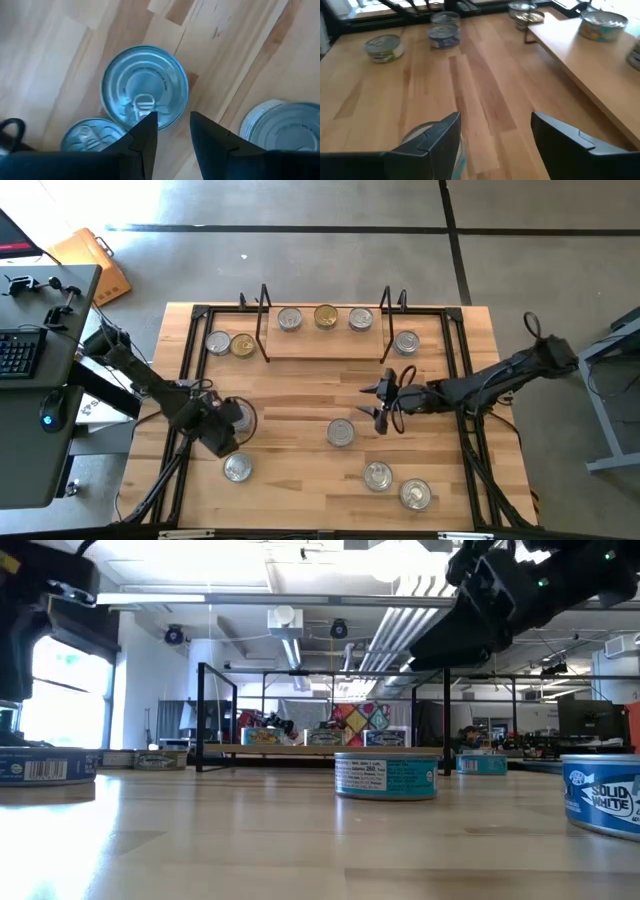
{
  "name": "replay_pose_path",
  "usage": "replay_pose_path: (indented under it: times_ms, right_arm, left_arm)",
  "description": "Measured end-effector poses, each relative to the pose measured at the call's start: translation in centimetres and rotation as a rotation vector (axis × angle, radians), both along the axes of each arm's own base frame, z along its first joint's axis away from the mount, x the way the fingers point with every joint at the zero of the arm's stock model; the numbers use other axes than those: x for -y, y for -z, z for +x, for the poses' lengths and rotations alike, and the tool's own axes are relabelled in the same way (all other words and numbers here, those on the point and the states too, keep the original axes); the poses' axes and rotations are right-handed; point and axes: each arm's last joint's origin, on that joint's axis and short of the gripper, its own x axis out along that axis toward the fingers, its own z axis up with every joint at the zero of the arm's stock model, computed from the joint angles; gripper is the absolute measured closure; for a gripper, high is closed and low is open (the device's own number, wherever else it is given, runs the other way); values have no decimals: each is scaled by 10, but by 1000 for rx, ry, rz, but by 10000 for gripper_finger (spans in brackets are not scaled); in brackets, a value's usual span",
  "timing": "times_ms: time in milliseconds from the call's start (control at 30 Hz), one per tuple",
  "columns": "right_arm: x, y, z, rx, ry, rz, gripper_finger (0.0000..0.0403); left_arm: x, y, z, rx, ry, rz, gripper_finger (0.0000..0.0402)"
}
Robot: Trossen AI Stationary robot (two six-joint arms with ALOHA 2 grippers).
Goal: Stack canned seafood by type on shelf
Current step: Put the blue tuna can on the shelf aligned with the other blue tuna can
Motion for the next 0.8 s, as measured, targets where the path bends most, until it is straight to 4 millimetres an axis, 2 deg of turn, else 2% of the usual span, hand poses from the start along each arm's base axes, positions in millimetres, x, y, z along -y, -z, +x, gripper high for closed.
replay_pose_path:
  times_ms: [200, 400, 500, 633, 700, 800]
  right_arm:
    - [2, 7, 3, -17, 62, -29, 167]
    - [3, 14, 7, -33, 94, -49, 167]
    - [4, 16, 9, -29, 102, -45, 167]
    - [7, 17, 11, -26, 112, -44, 167]
    - [7, 17, 11, -22, 119, -36, 167]
    - [7, 17, 11, -21, 121, -31, 167]
  left_arm:
    - [2, 35, -1, 94, 1, -78, 318]
    - [-15, 58, 6, 240, 13, 57, 347]
    - [-18, 58, 23, 361, 88, 40, 357]
    - [-14, 42, 48, 581, 293, 33, 367]
    - [-12, 37, 53, 631, 401, 55, 371]
    - [-12, 38, 52, 605, 475, 110, 373]
